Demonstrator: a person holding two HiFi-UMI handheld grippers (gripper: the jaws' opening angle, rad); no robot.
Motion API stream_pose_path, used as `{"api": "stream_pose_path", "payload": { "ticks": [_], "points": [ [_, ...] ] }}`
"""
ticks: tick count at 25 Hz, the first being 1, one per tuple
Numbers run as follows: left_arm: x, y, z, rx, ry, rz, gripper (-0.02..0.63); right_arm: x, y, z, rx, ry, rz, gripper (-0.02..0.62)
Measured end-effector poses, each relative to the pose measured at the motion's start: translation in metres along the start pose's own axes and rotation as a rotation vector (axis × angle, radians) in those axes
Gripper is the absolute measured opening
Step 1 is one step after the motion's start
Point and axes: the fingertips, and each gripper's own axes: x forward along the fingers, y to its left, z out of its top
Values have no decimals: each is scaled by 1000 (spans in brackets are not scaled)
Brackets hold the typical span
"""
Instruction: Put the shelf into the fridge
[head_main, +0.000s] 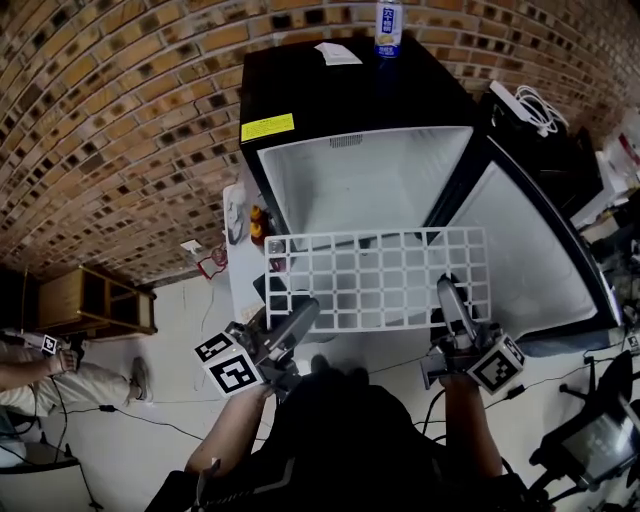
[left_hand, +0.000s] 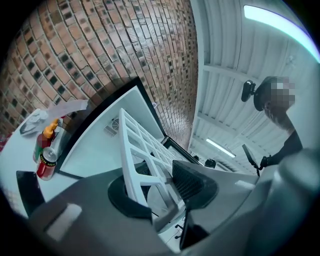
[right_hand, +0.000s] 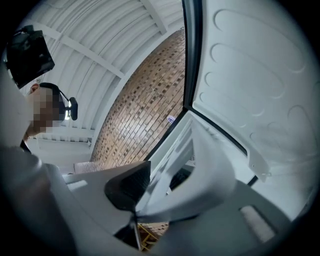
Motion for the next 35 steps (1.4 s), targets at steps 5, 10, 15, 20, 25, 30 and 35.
{"api": "stream_pose_path", "payload": {
  "ticks": [5, 10, 15, 20, 25, 30, 35],
  "points": [
    [-1, 23, 7, -24, 10, -12, 120, 22, 3, -12, 6, 8, 21, 121],
    [1, 40, 7, -29, 25, -30, 121, 32, -5, -20, -6, 15, 0, 121],
    [7, 57, 6, -43, 39, -21, 123, 42, -20, -28, 26, 26, -26, 121],
    [15, 67, 4, -44, 46, -15, 124, 49, -38, -29, 55, 47, -47, 120],
    [33, 72, 4, -63, 35, 4, 123, 59, -58, -20, 67, 70, -37, 121],
    [46, 78, 10, -57, 42, 37, 124, 75, -73, -13, 95, 99, -19, 121],
    [57, 86, 10, -71, 17, 63, 124, 86, -88, -8, 109, 126, -18, 120]
  ]
}}
